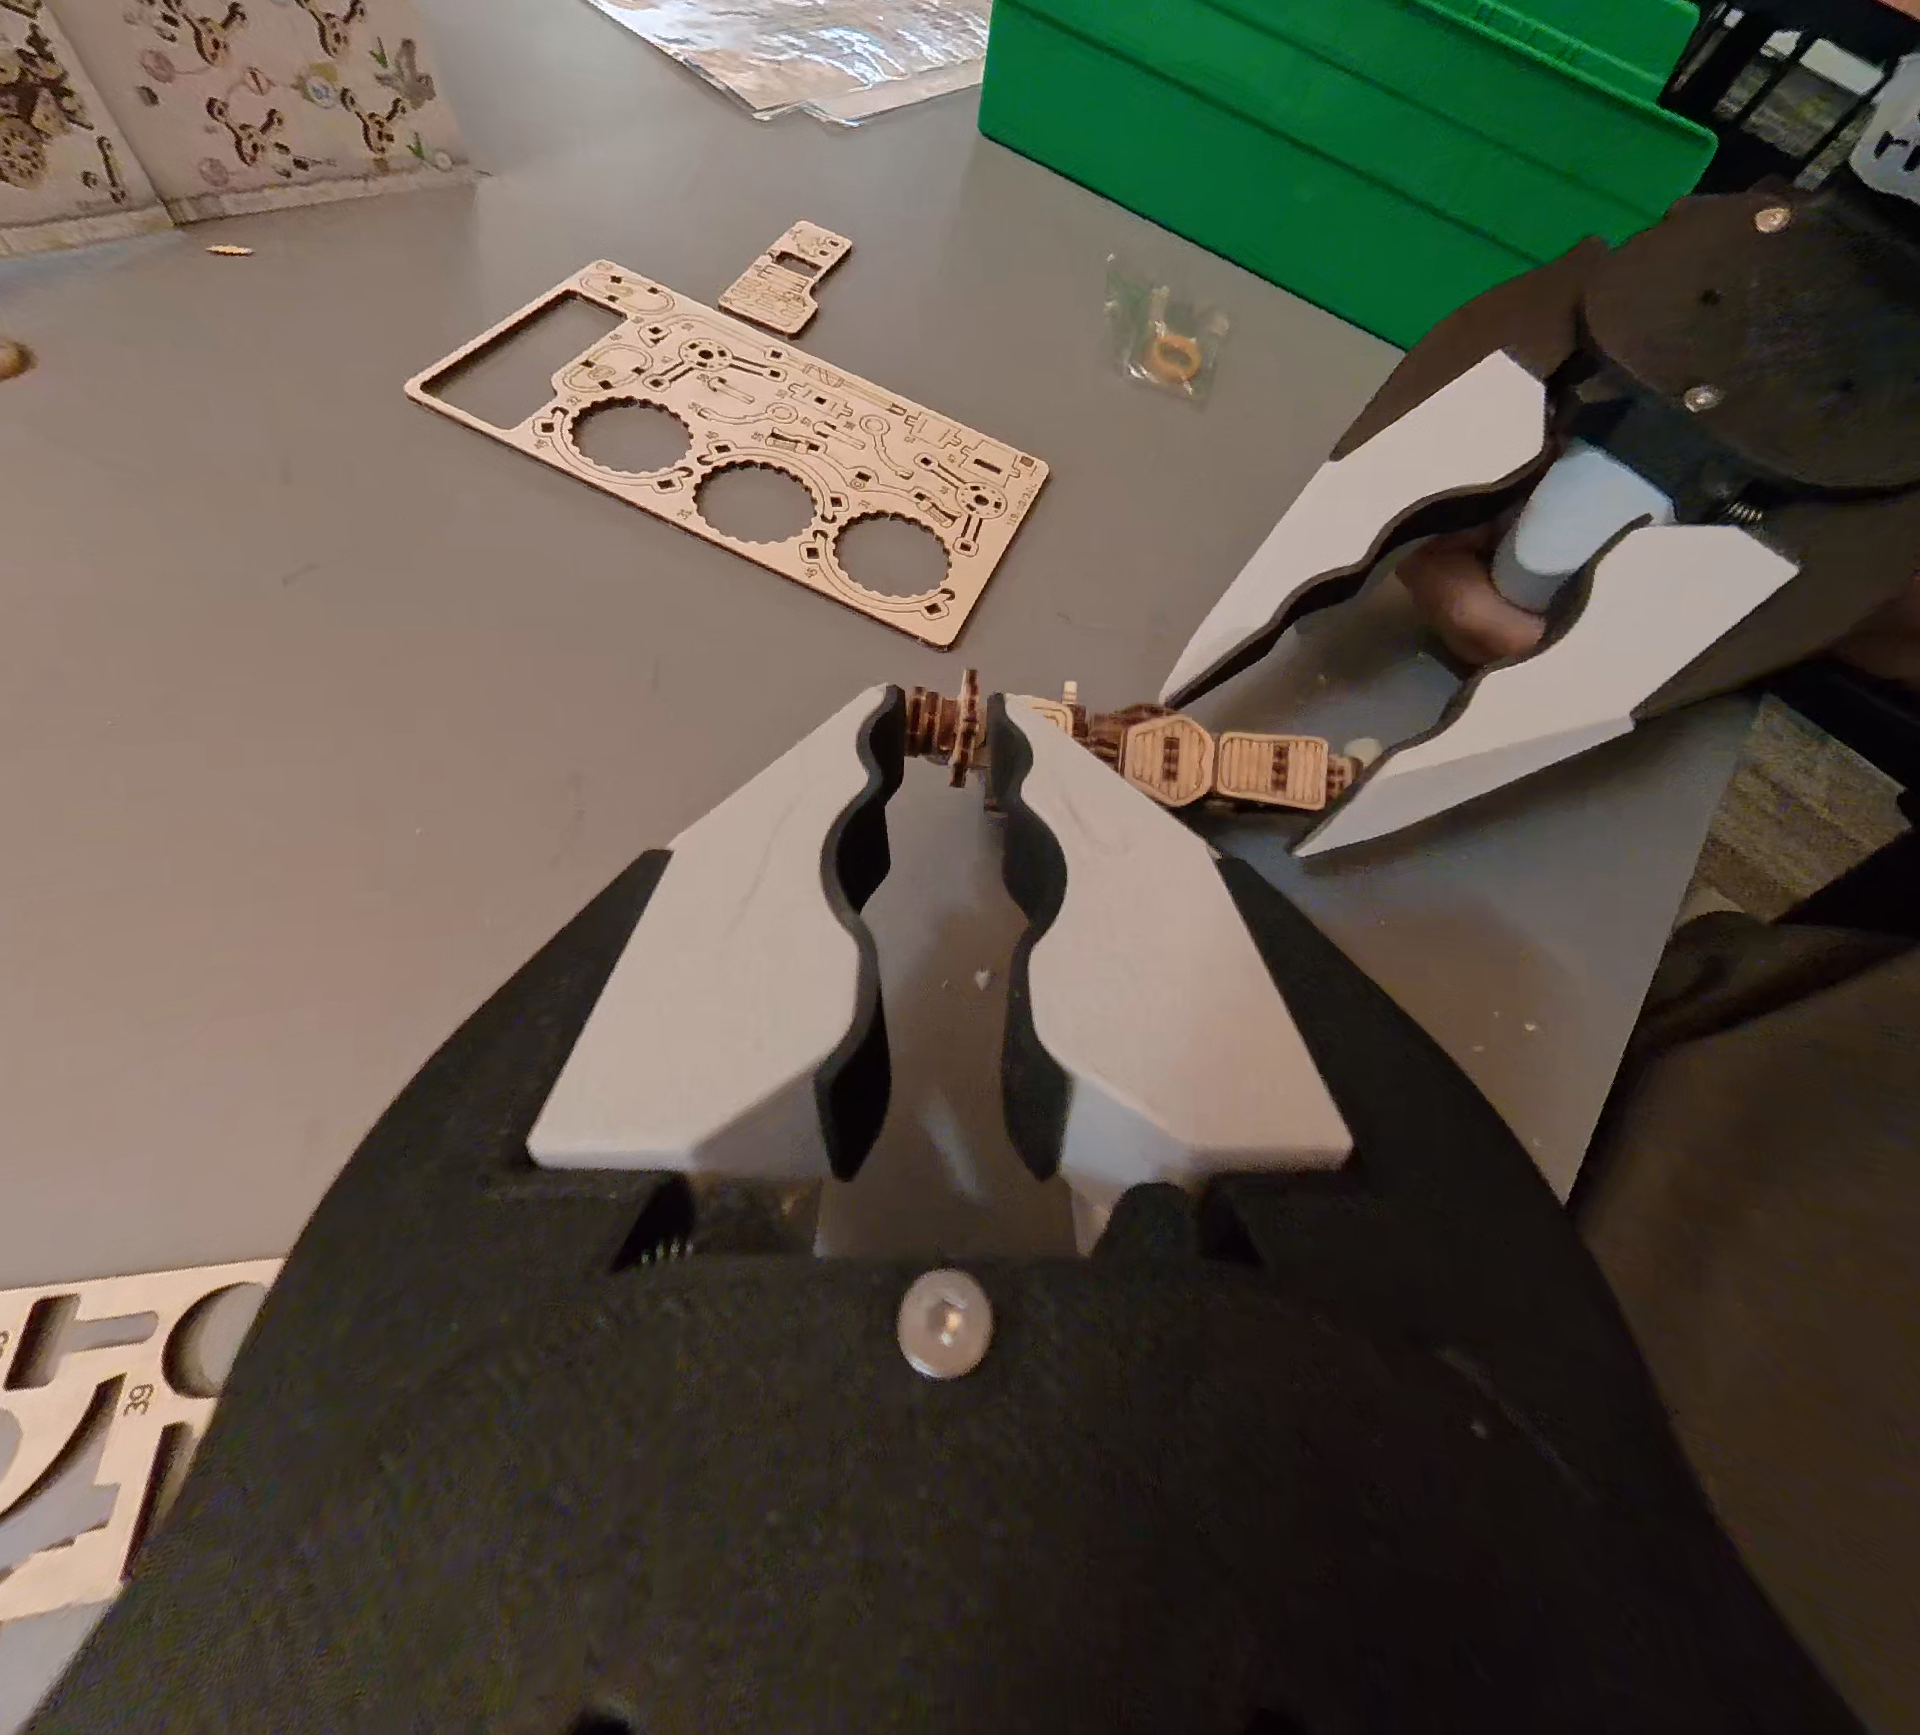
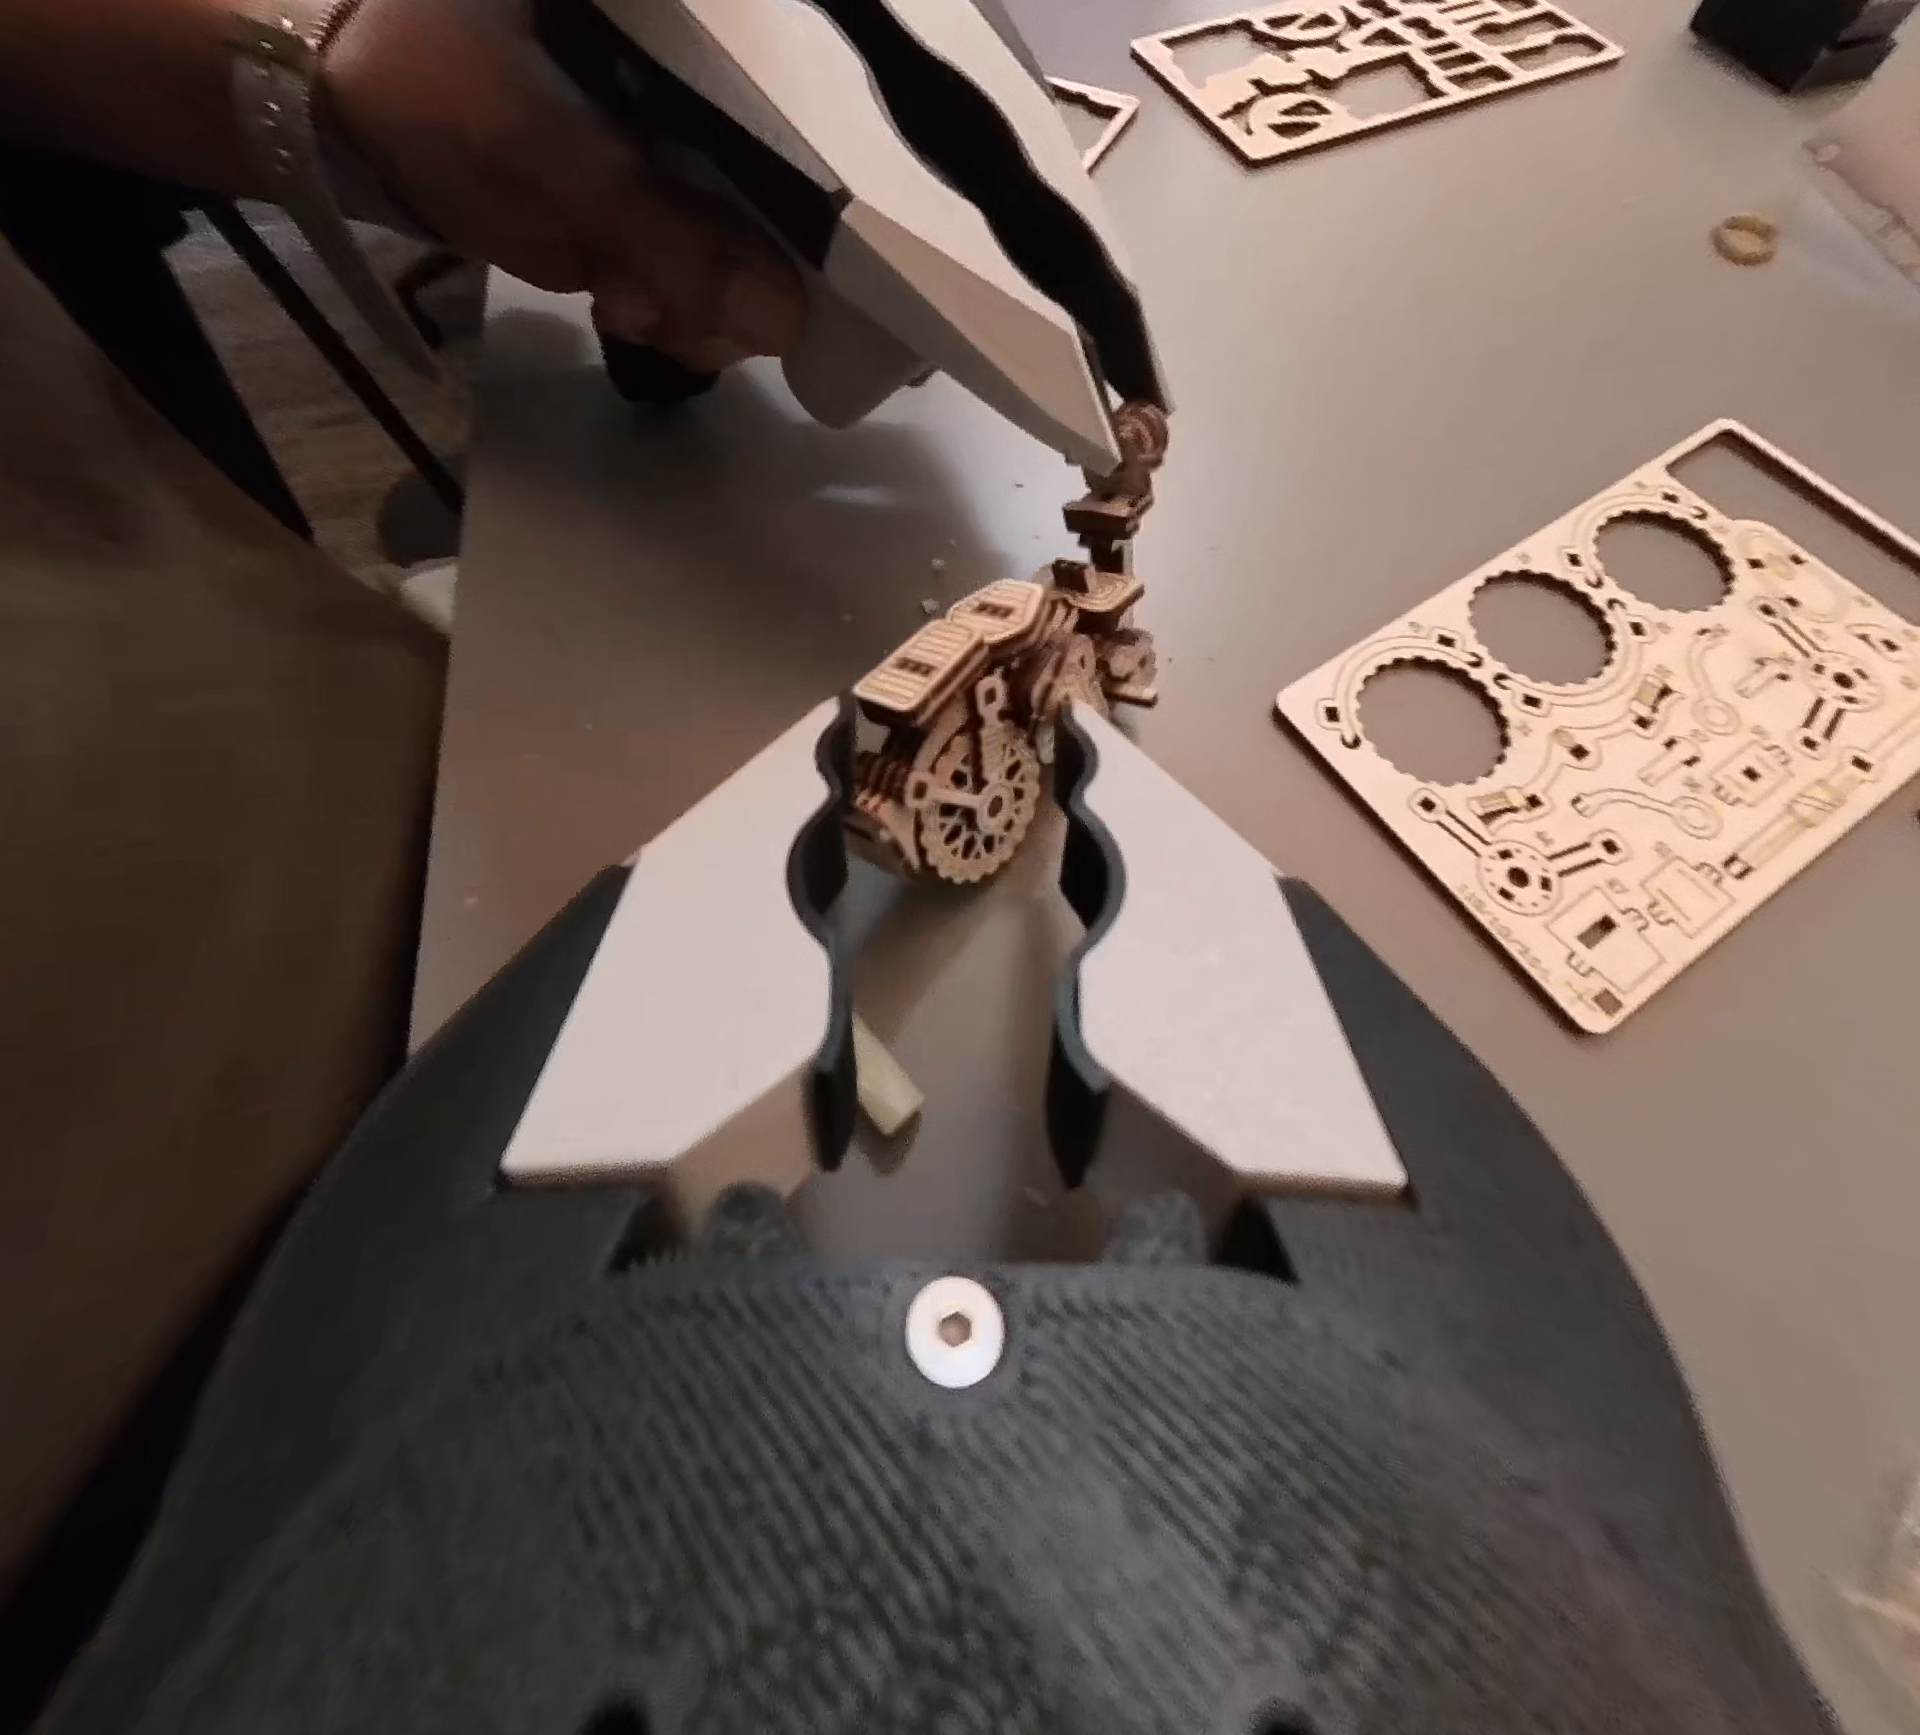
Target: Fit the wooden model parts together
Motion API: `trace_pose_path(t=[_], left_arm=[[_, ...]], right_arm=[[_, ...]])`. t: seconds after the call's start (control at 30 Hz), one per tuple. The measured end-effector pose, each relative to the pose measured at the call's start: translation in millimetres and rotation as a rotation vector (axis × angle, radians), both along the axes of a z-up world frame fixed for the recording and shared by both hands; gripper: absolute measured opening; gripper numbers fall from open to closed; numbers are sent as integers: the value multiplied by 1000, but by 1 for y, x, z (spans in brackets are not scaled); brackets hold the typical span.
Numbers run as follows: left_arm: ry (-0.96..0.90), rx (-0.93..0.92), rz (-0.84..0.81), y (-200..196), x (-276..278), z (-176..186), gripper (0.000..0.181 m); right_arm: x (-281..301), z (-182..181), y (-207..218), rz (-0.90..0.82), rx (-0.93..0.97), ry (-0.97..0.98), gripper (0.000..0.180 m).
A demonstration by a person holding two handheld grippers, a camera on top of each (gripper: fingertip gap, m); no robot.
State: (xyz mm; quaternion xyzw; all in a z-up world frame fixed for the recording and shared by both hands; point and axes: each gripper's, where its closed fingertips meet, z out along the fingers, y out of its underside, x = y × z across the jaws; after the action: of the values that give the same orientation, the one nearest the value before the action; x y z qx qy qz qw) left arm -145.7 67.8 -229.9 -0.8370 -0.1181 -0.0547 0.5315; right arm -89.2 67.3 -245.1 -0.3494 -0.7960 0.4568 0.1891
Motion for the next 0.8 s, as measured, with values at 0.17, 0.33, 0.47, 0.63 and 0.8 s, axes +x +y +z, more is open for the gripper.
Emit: trace_pose_path(t=[0.17, 0.33, 0.47, 0.63, 0.8], left_arm=[[34, 20, -48, 1, 7, 4, 13], [140, 50, -65, 2, 9, 11, 13], [231, 56, -67, 2, 9, 14, 13], [274, 54, -59, 3, 7, 14, 13], [262, 63, -65, 2, 6, 15, 1]], right_arm=[[4, 7, 3, 46, -22, 43, 42], [5, 9, 4, 66, -58, 23, 43], [3, 5, 5, 56, -51, -2, 45], [0, -1, 3, 36, 35, 26, 45], [2, -3, -1, 53, 51, 21, 41]])
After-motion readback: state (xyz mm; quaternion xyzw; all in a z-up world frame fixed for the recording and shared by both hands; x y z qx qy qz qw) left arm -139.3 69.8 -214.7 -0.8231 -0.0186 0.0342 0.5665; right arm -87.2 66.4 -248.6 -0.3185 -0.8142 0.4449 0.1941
